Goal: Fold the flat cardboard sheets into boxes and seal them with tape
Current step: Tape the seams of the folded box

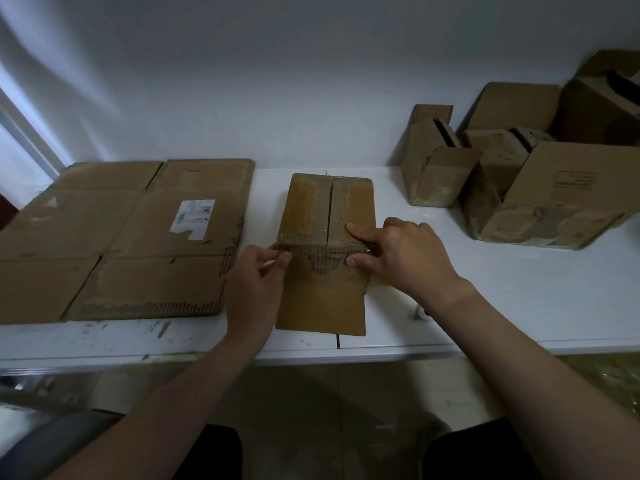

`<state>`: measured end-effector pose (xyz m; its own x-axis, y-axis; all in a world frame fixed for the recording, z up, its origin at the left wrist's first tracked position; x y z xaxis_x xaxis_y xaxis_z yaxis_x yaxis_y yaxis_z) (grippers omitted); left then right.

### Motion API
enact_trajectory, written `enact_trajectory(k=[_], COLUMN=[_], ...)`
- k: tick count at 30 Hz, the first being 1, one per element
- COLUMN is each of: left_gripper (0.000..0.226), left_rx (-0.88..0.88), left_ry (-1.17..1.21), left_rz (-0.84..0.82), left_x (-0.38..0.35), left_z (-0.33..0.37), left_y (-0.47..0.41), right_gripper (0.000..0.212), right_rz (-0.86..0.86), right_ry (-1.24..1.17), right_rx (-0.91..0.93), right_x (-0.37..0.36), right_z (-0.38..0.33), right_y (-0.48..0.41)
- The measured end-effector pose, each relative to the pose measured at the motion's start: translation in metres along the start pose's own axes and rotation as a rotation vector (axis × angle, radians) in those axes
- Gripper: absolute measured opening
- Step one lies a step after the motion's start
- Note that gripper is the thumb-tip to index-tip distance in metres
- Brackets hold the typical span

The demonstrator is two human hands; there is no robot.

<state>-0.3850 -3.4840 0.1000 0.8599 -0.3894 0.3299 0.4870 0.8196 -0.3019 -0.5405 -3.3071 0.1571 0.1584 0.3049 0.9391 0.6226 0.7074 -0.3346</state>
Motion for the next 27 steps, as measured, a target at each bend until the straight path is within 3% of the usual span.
enact_trajectory(k=[6, 13, 17, 22, 25, 27], left_gripper=[0.008, 0.013, 0.010, 0.025, 0.029, 0.049], left_rx=[-0.155, -0.084, 0.056, 0.186, 0.163, 0.108], left_ry=[-0.052, 0.039, 0.085, 0.068, 0.026, -0.023], left_rz=[-0.048, -0.129, -0.152, -0.211, -0.245, -0.244], left_x=[0.001, 0.009, 0.006, 0.004, 0.002, 0.000], left_z=[-0.011, -0.013, -0.007, -0.011, -0.011, -0.006], left_y=[-0.002, -0.019, -0.034, -0.053, -0.059, -0.056], right_gripper=[0.061, 0.060, 0.059, 0.059, 0.060, 0.061], right_rz=[0.013, 0.021, 0.024, 0.007, -0.024, -0.034], right_ry=[-0.020, -0.021, -0.020, -0.001, -0.071, -0.093], right_rx=[-0.005, -0.009, -0.002, 0.011, -0.033, -0.042], right_x=[-0.002, -0.002, -0.001, 0.001, 0.003, 0.003], right_z=[0.003, 0.001, -0.003, -0.005, -0.003, -0.003], right_y=[0.000, -0.001, -0.003, -0.006, -0.008, -0.009])
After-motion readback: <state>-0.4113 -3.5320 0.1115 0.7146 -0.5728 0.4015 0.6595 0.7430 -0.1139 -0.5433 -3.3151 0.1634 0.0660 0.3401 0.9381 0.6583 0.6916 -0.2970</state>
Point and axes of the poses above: each hand's wrist, its own y-axis away from the middle knuckle, its own x-axis out of the back of the hand, z = x × y, the point moved 1 cm from there along -y, towards the middle knuckle, and after that the axes turned 9 degrees about z, right-handed, at the moved point
